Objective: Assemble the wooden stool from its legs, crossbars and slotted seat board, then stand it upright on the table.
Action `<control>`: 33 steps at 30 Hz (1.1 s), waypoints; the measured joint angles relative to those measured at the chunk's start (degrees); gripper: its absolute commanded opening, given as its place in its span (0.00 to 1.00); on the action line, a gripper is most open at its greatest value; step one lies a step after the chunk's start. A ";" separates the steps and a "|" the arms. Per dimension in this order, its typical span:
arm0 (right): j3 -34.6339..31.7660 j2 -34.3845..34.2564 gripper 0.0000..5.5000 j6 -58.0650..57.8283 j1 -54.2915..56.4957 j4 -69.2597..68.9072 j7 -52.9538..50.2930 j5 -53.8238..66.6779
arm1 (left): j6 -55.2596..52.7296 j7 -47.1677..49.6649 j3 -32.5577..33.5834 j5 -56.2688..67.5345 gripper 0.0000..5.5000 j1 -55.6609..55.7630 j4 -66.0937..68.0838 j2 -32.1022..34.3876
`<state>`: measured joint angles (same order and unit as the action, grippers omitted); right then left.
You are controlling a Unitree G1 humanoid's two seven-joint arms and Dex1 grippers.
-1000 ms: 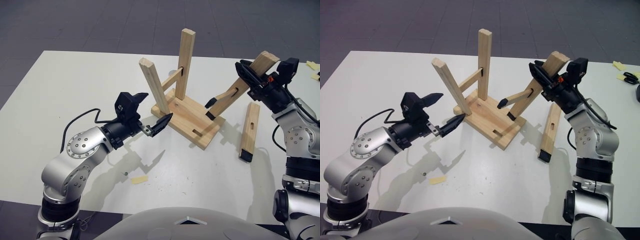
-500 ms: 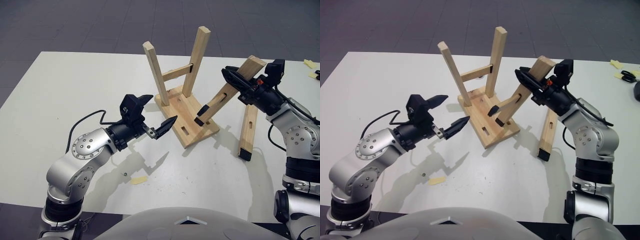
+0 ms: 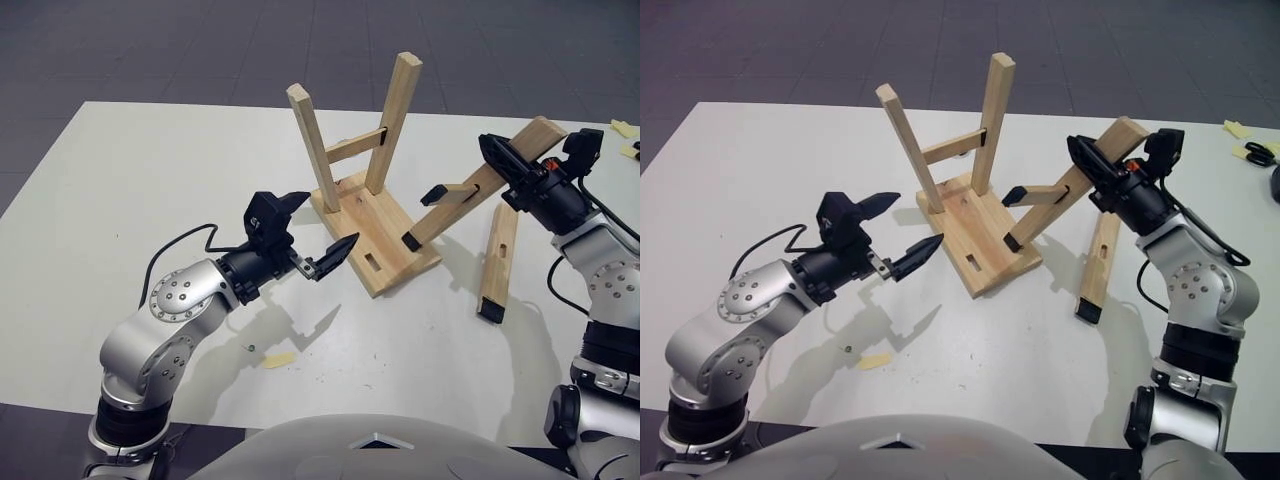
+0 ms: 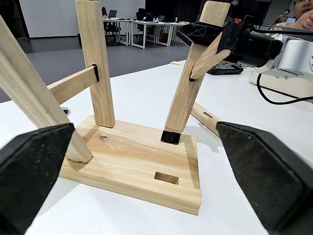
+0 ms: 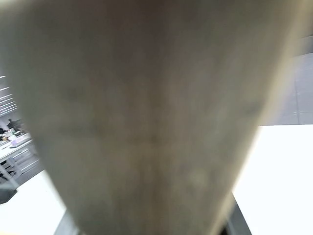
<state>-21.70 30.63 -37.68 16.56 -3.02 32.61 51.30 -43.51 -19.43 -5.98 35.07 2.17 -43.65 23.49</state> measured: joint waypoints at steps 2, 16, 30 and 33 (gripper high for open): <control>0.37 -0.08 0.19 0.90 0.42 0.51 0.25 -0.94 | 0.02 -0.02 0.00 -0.02 0.98 0.00 0.00 0.00; 0.33 0.31 0.19 3.23 -0.66 0.27 2.51 -2.81 | 0.39 -0.04 0.05 -0.17 0.98 0.00 0.05 0.16; -1.50 0.33 0.19 -0.19 -0.63 -0.51 0.96 -1.61 | 0.40 0.02 0.06 -0.17 0.98 -0.11 0.04 0.18; -1.73 0.32 0.19 -0.25 -0.73 -0.53 1.04 -1.60 | 0.40 0.00 0.05 -0.18 0.98 -0.11 0.05 0.19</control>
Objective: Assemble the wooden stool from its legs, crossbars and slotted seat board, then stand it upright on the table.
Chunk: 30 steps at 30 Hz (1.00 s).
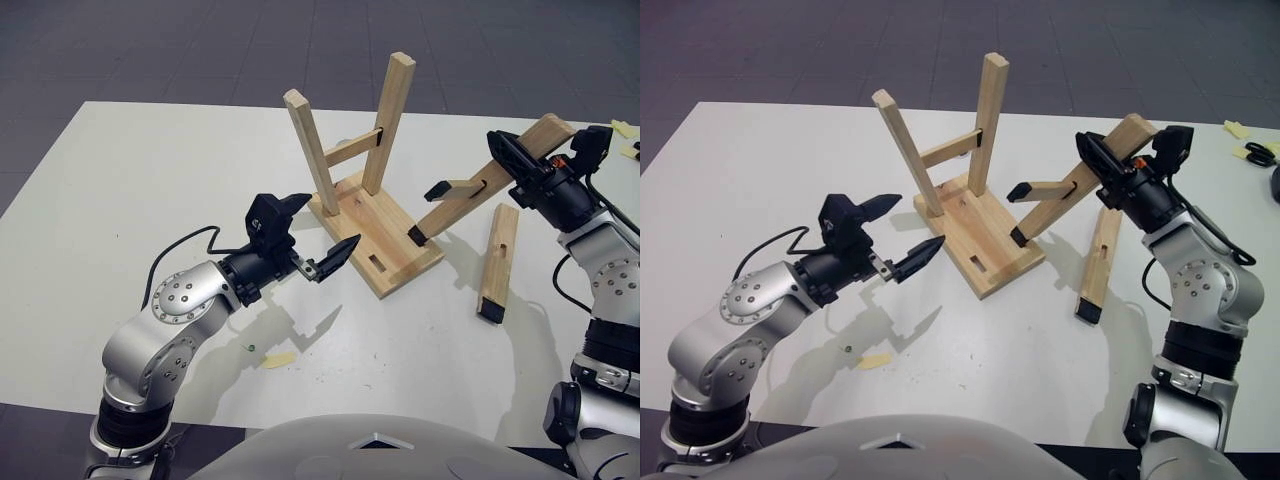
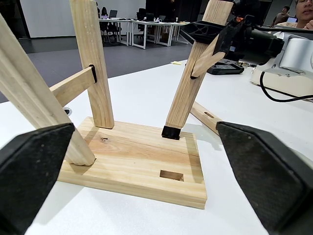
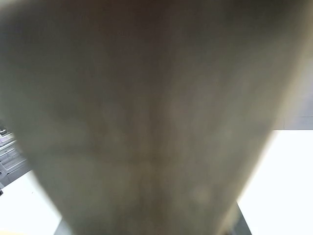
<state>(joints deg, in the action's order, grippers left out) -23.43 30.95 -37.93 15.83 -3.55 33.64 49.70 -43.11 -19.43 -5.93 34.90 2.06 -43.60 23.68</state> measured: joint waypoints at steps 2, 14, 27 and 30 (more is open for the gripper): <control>0.00 0.00 0.19 0.07 0.00 0.03 0.35 -0.24 | 0.00 -0.03 0.00 -0.03 0.98 0.01 0.09 0.01; -0.58 0.44 0.19 -1.54 0.01 1.09 2.27 0.11 | 0.73 -1.25 -0.05 -1.61 0.98 0.07 2.13 0.06; 7.49 0.84 0.19 7.70 -4.68 -4.58 3.83 -8.38 | 1.86 -0.60 -0.51 -3.34 0.98 -0.58 2.04 -0.41; 8.48 -1.53 0.19 10.23 -6.37 -5.60 0.73 -9.73 | 1.87 -0.39 -0.79 -3.76 0.98 -1.56 1.75 -0.42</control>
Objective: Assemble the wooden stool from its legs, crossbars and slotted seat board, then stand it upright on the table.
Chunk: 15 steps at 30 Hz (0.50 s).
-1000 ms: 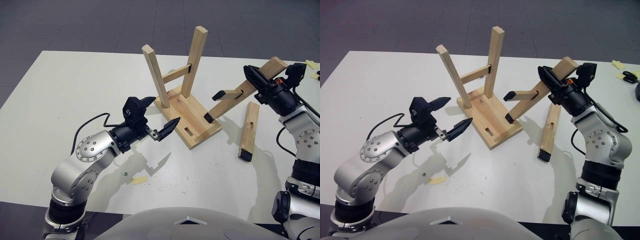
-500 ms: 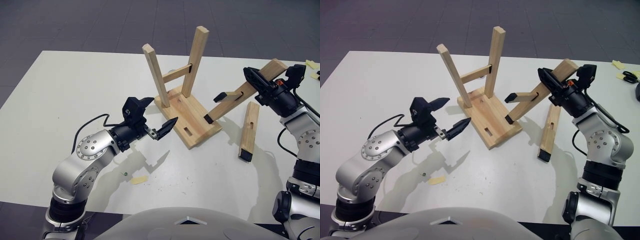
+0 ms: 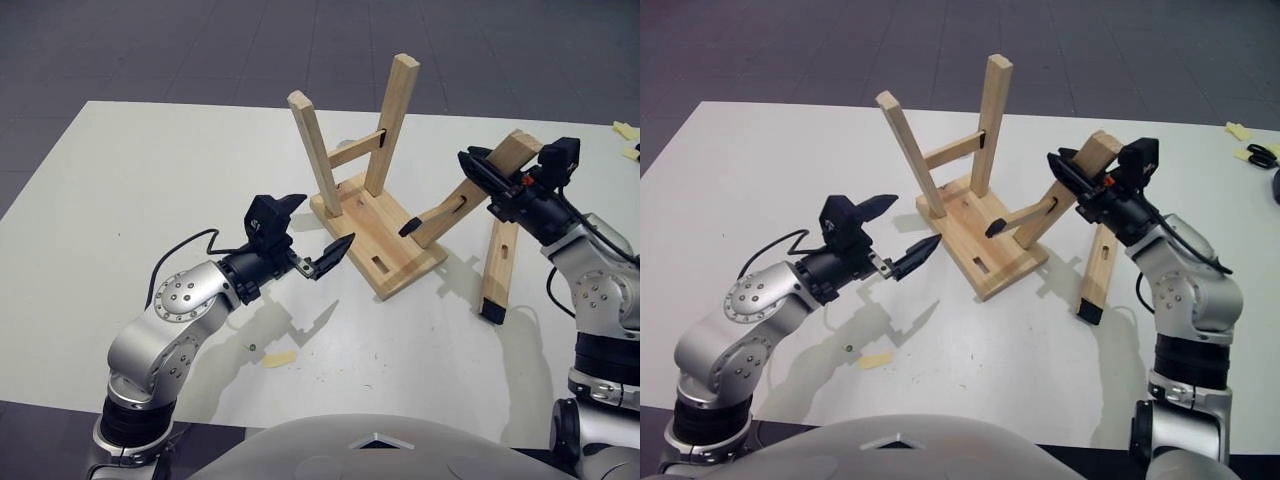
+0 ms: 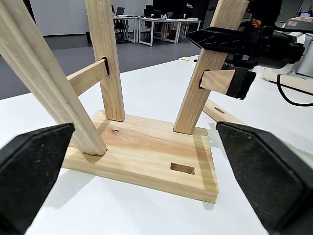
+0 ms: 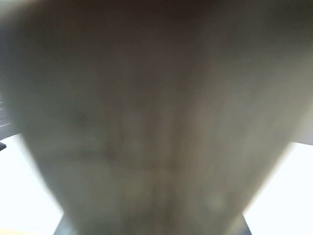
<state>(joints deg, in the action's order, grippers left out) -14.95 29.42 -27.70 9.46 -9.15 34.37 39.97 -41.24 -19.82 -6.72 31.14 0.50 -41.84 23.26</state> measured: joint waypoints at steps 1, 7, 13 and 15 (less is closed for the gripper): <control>0.31 -0.74 0.19 0.86 -0.84 -1.08 -1.60 -0.32 | 0.00 0.02 -0.01 -0.06 0.98 -0.06 -0.02 0.01; 2.31 -2.70 0.19 1.48 -2.95 -4.79 -8.81 -1.86 | -0.02 -0.41 -0.16 -0.10 0.98 0.95 0.06 0.16; 3.39 -3.26 0.19 0.69 -2.89 -5.40 -12.54 -2.10 | -0.06 -0.69 -0.24 -0.10 0.98 1.53 0.09 0.33; 3.75 -3.25 0.19 0.57 -2.32 -4.89 -13.09 -2.31 | -0.06 -0.71 -0.43 -0.10 0.98 1.58 0.18 0.32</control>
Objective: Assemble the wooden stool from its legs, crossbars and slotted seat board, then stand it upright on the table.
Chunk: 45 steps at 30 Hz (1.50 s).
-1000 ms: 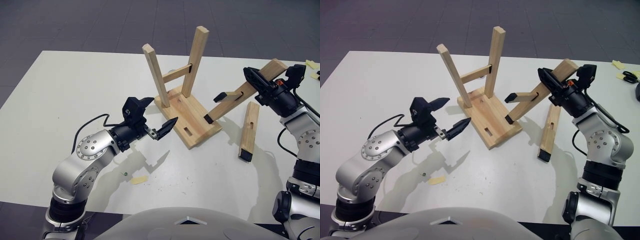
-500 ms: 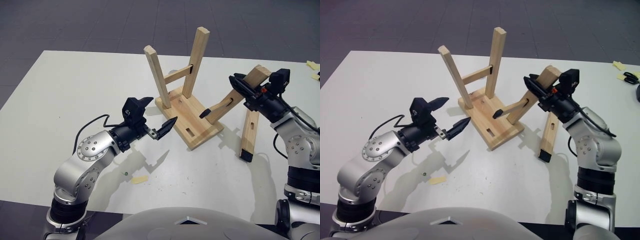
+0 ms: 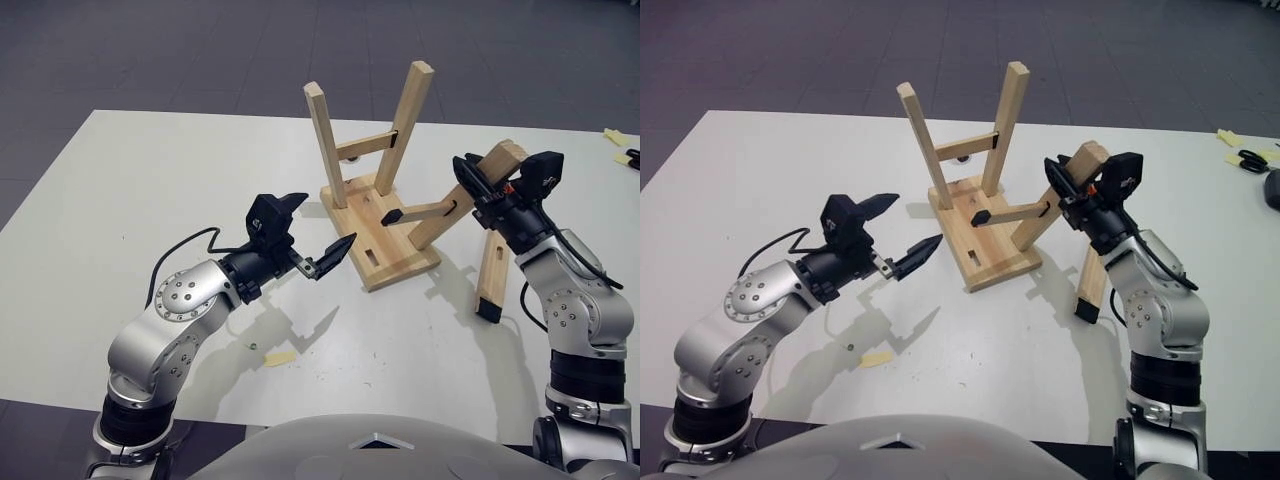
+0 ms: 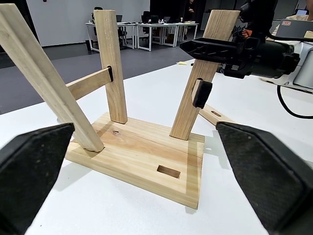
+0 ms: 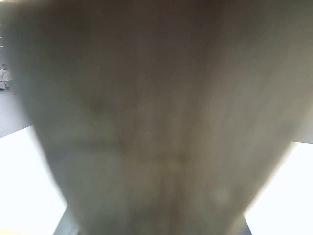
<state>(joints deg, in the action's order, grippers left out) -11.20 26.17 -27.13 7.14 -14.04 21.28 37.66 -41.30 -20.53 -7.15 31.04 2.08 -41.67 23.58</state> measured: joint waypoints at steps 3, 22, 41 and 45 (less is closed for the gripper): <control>0.48 0.10 0.19 0.09 0.91 1.12 -0.17 -0.40 | 0.01 -0.07 -0.11 -0.11 0.98 0.18 0.26 0.00; -3.77 -2.57 0.49 0.45 15.98 8.78 -0.73 -0.01 | 0.48 -1.78 -0.18 -1.13 0.98 1.26 2.68 -0.32; -18.14 5.83 0.98 -5.06 26.13 17.57 -10.68 6.56 | 0.76 -2.99 1.82 -0.33 0.98 2.30 3.40 -0.49; -19.69 5.46 0.98 -4.12 15.43 19.55 -10.86 2.18 | 0.79 -1.80 3.08 -0.52 0.98 0.31 2.93 -0.43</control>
<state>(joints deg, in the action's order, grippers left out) -30.88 31.63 -31.26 22.57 5.51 10.42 39.84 -40.51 -22.33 -4.07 30.52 2.39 -38.74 23.15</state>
